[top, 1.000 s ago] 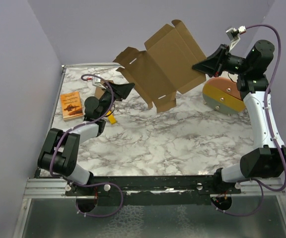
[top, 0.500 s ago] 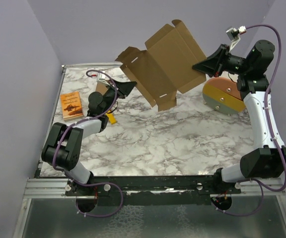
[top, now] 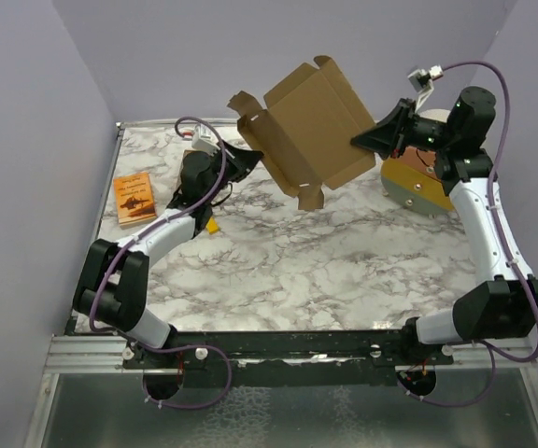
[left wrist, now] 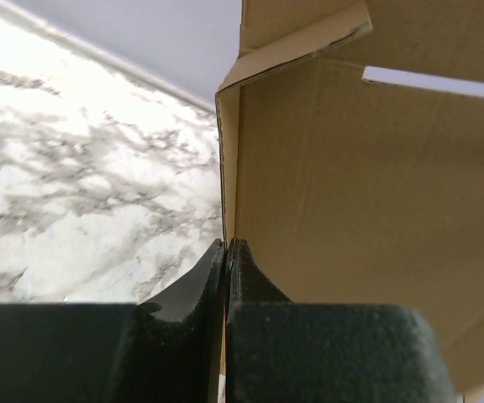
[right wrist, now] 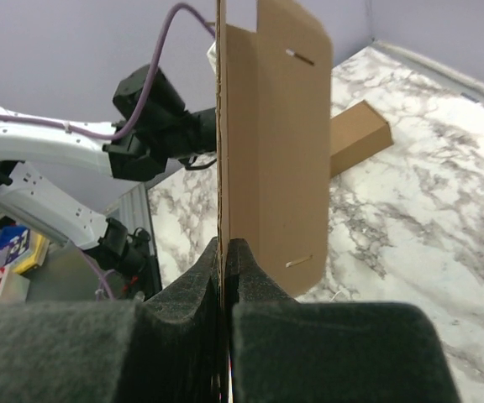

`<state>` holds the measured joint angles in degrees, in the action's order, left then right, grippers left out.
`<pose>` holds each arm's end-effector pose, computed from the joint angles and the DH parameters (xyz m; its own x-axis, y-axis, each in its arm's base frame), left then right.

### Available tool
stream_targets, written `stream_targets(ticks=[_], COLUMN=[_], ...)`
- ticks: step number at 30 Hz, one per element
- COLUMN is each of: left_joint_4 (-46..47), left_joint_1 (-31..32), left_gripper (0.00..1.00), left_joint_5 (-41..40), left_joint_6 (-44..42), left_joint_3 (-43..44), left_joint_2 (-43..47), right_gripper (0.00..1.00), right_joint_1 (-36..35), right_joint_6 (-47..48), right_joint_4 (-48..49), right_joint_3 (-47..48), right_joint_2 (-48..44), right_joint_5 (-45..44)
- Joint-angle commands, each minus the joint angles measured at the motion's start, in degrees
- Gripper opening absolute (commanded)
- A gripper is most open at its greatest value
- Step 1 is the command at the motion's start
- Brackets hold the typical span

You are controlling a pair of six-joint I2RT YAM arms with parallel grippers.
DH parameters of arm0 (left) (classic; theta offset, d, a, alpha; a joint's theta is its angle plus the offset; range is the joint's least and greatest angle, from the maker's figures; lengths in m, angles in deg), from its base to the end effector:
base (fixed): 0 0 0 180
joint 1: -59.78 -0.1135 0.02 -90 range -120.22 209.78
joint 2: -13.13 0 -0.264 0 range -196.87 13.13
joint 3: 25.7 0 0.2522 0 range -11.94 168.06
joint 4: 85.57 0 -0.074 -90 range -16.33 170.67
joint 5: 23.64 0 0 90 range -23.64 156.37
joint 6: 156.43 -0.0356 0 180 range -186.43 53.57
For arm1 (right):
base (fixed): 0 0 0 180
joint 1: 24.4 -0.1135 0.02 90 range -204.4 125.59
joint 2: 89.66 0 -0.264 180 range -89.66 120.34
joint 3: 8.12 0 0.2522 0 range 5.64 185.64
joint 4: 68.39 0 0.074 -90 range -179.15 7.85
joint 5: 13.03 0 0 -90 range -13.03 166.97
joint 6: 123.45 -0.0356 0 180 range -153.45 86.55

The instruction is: Fold the paper box

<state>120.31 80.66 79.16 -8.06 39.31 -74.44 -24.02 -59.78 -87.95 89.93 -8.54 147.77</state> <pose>0.3244 -0.1322 0.2868 -0.4435 -0.7195 -0.5345 0.3367 0.4189 -0.8433 0.3064 0.0316 0.4438 -0.4586 0.1489 -0.8761 -0.8232 0.3002 0.4819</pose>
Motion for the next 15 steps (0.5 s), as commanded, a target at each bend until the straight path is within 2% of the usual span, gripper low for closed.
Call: stream_targets(ticks=[1, 7, 15], left_joint_4=[-20.1, -32.6, -33.0], left_joint_1=[2.1, 4.2, 5.0], left_gripper=[0.0, 0.0, 0.0], left_joint_5=[-9.3, -14.9, -16.7], left_joint_6=[1.5, 3.7, 2.8], left_joint_3=[6.2, 12.0, 10.6], left_joint_2=[2.2, 1.7, 3.6], right_gripper=[0.01, 0.01, 0.01], right_joint_1=[-4.5, -7.7, -7.8], right_joint_6=[3.9, 9.3, 14.9], right_joint_4=[-0.8, -3.9, -6.8], right_joint_3=[-5.0, -8.2, -7.1], right_joint_2=[-1.4, -1.2, -2.9], right_joint_5=[-2.6, -6.5, -12.9])
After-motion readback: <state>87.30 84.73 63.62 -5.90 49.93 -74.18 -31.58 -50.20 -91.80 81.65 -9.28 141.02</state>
